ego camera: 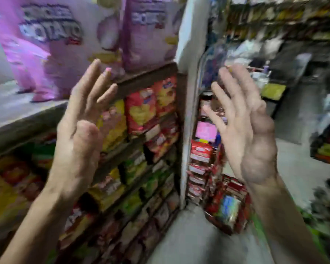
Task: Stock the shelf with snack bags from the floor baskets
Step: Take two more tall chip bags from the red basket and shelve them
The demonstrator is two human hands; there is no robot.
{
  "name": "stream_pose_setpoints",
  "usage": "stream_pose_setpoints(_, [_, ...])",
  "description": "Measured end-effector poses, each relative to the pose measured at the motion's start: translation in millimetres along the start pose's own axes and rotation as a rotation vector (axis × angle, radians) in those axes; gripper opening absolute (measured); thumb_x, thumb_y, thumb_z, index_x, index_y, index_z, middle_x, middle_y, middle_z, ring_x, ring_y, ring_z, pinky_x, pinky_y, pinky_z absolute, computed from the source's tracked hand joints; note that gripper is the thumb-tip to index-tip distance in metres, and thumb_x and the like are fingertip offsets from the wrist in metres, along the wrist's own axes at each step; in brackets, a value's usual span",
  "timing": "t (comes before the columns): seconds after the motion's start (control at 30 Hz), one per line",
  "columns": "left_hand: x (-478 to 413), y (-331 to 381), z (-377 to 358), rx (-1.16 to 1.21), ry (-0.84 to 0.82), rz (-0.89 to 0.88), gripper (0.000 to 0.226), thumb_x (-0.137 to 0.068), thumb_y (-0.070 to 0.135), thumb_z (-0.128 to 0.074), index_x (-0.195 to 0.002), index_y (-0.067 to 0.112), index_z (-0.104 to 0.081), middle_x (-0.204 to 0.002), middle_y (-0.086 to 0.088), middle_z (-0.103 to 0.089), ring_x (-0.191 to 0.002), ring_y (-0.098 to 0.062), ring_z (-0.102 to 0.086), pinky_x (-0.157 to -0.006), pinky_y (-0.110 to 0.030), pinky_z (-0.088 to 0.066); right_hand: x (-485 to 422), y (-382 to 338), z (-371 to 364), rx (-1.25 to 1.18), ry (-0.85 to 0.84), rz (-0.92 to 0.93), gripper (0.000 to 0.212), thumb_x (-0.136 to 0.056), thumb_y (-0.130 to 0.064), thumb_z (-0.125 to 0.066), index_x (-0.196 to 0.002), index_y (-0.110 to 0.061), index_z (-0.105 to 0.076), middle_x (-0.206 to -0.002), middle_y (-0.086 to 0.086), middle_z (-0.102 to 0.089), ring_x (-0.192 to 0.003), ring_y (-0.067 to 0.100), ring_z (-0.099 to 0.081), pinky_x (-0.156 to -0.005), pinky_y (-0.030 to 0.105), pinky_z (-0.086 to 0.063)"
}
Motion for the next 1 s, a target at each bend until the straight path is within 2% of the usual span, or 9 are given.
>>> stream_pose_setpoints(0.2, [-56, -98, -193, 0.166, -0.183, 0.148, 0.081, -0.068, 0.076, -0.064, -0.140, 0.044, -0.042, -0.152, 0.014, -0.043, -0.141, -0.012, -0.040, -0.110, -0.054, -0.038, 20, -19, 205, 0.153, 0.289, -0.046, 0.089, -0.071, -0.070, -0.065, -0.145, -0.027, -0.038, -0.153, -0.004, -0.043, -0.141, 0.012, -0.041, -0.114, 0.048, -0.035])
stream_pose_setpoints(0.3, [-63, -148, -278, 0.179, -0.292, 0.245, 0.093, -0.064, 0.083, -0.061, -0.144, 0.042, -0.038, -0.152, 0.015, -0.043, -0.141, -0.011, -0.041, -0.110, -0.056, -0.037, 37, -9, 285, 0.234, 0.401, -0.094, 0.083, -0.074, -0.072, -0.062, -0.143, -0.031, -0.042, -0.152, -0.007, -0.045, -0.140, 0.011, -0.042, -0.115, 0.051, -0.032])
stream_pose_setpoints(0.4, [-61, -197, -340, 0.174, -0.415, 0.321, 0.099, -0.066, 0.084, -0.058, -0.149, 0.035, -0.033, -0.152, 0.017, -0.042, -0.141, -0.008, -0.040, -0.113, -0.056, -0.034, 52, 21, 350, 0.230, 0.532, -0.180, 0.083, -0.064, -0.076, -0.068, -0.134, -0.035, -0.050, -0.148, -0.007, -0.050, -0.136, 0.010, -0.047, -0.113, 0.051, -0.035])
stream_pose_setpoints(0.53, [-68, -282, -418, 0.199, -0.539, 0.470, 0.097, -0.069, 0.081, -0.059, -0.148, 0.031, -0.034, -0.152, 0.014, -0.043, -0.140, -0.006, -0.041, -0.115, -0.053, -0.033, 70, 82, 432, 0.232, 0.684, -0.303, 0.079, -0.066, -0.073, -0.070, -0.133, -0.036, -0.052, -0.144, -0.006, -0.054, -0.134, 0.011, -0.050, -0.111, 0.047, -0.039])
stream_pose_setpoints(0.73, [-85, -448, -510, 0.234, -0.582, 0.749, 0.081, -0.064, 0.079, -0.064, -0.134, 0.044, -0.043, -0.141, 0.017, -0.050, -0.135, -0.011, -0.047, -0.112, -0.042, -0.039, 67, 190, 537, 0.262, 0.822, -0.526, 0.096, -0.053, -0.081, -0.071, -0.133, -0.034, -0.049, -0.142, -0.010, -0.054, -0.127, 0.001, -0.054, -0.106, 0.032, -0.044])
stream_pose_setpoints(0.83, [-80, -547, -553, 0.168, -0.651, 0.949, 0.092, -0.069, 0.077, -0.063, -0.147, 0.034, -0.039, -0.148, 0.006, -0.047, -0.132, -0.011, -0.048, -0.109, -0.041, -0.043, 65, 259, 593, 0.218, 0.931, -0.642, 0.098, -0.046, -0.083, -0.073, -0.129, -0.035, -0.052, -0.139, -0.010, -0.055, -0.128, 0.006, -0.053, -0.104, 0.034, -0.045])
stream_pose_setpoints(0.87, [-71, -580, -562, 0.142, -0.680, 1.021, 0.090, -0.074, 0.073, -0.062, -0.148, 0.029, -0.038, -0.150, 0.003, -0.045, -0.131, -0.011, -0.049, -0.108, -0.041, -0.044, 69, 284, 609, 0.197, 0.957, -0.680, 0.096, -0.046, -0.081, -0.074, -0.128, -0.034, -0.053, -0.138, -0.009, -0.055, -0.126, 0.006, -0.054, -0.102, 0.035, -0.045])
stream_pose_setpoints(0.93, [-52, -650, -576, 0.085, -0.690, 1.164, 0.066, -0.087, 0.051, -0.059, -0.145, 0.025, -0.040, -0.149, 0.000, -0.047, -0.128, -0.016, -0.051, -0.106, -0.043, -0.046, 79, 345, 642, 0.153, 1.026, -0.788, 0.087, -0.050, -0.074, -0.074, -0.124, -0.033, -0.055, -0.133, -0.008, -0.058, -0.121, 0.005, -0.056, -0.096, 0.033, -0.048])
stream_pose_setpoints(1.0, [-28, -716, -585, 0.013, -0.659, 1.284, 0.054, -0.095, 0.037, -0.058, -0.144, 0.023, -0.041, -0.138, -0.001, -0.053, -0.120, -0.018, -0.056, -0.100, -0.034, -0.051, 100, 411, 668, 0.073, 1.087, -0.922, 0.065, -0.061, -0.064, -0.072, -0.117, -0.034, -0.059, -0.127, -0.009, -0.062, -0.119, 0.010, -0.058, -0.092, 0.032, -0.047])
Point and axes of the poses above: each hand's wrist, its own x-axis away from the middle knuckle, its own z-axis out of the back of the hand, y = z × x, the point moved 5 cm from there along -x, towards the middle knuckle
